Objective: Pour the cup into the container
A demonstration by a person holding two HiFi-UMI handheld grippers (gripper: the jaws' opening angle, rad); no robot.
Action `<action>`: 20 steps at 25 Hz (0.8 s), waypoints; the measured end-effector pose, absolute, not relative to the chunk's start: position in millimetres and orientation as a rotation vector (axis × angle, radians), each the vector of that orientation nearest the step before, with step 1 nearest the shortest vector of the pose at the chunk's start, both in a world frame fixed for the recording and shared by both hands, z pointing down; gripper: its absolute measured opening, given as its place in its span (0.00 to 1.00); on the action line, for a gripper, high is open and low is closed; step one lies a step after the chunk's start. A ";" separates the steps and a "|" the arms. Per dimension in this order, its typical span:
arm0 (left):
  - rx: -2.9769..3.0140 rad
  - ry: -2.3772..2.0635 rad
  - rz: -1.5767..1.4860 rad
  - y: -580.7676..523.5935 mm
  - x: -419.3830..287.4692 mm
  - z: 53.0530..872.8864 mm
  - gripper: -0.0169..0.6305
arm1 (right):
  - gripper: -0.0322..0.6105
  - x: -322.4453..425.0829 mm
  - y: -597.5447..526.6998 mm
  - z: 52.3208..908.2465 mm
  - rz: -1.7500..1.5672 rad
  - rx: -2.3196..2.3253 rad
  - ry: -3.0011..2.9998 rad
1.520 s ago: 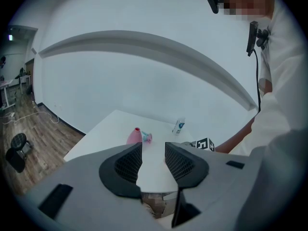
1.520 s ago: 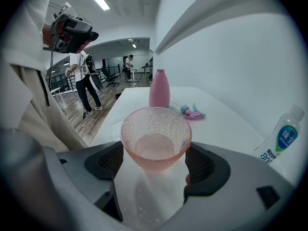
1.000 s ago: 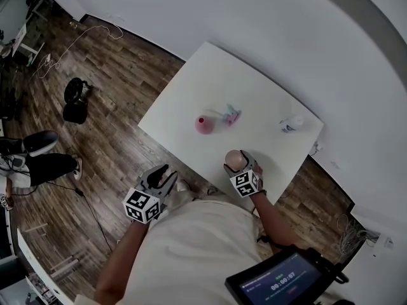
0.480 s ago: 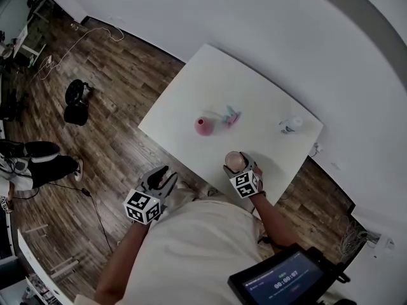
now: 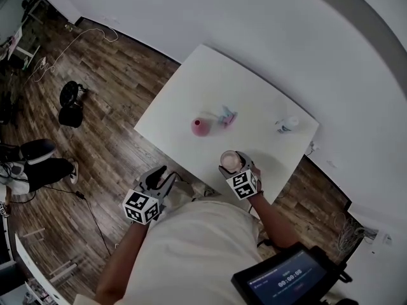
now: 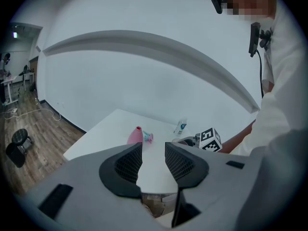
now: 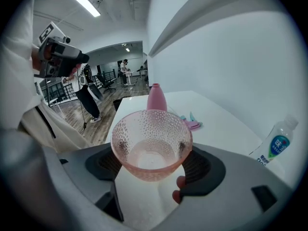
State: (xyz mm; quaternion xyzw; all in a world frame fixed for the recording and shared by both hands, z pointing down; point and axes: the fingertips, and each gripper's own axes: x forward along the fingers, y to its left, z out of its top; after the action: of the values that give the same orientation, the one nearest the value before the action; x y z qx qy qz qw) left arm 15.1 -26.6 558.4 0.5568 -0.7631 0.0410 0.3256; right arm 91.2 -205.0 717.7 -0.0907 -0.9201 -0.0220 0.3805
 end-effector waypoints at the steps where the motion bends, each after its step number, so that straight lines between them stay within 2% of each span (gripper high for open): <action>1: 1.464 -2.000 0.107 -28.2 13.0 559.6 0.25 | 0.63 89.6 -205.7 714.5 -0.054 -0.232 -2.345; 13: 1.603 -1.950 0.100 -29.3 -40.3 545.5 0.24 | 0.63 57.3 -191.0 647.3 0.002 -0.158 -2.288; 20: 1.733 -1.889 0.125 -10.1 -79.6 534.4 0.12 | 0.63 31.5 -164.2 621.7 0.023 -0.054 -2.262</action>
State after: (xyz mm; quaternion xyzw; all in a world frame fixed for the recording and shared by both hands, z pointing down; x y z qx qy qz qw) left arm -79.6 -10.1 534.4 0.6477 -0.7057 0.0467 0.2835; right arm 31.5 -164.2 621.7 -0.0216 -0.9047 0.0090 0.4254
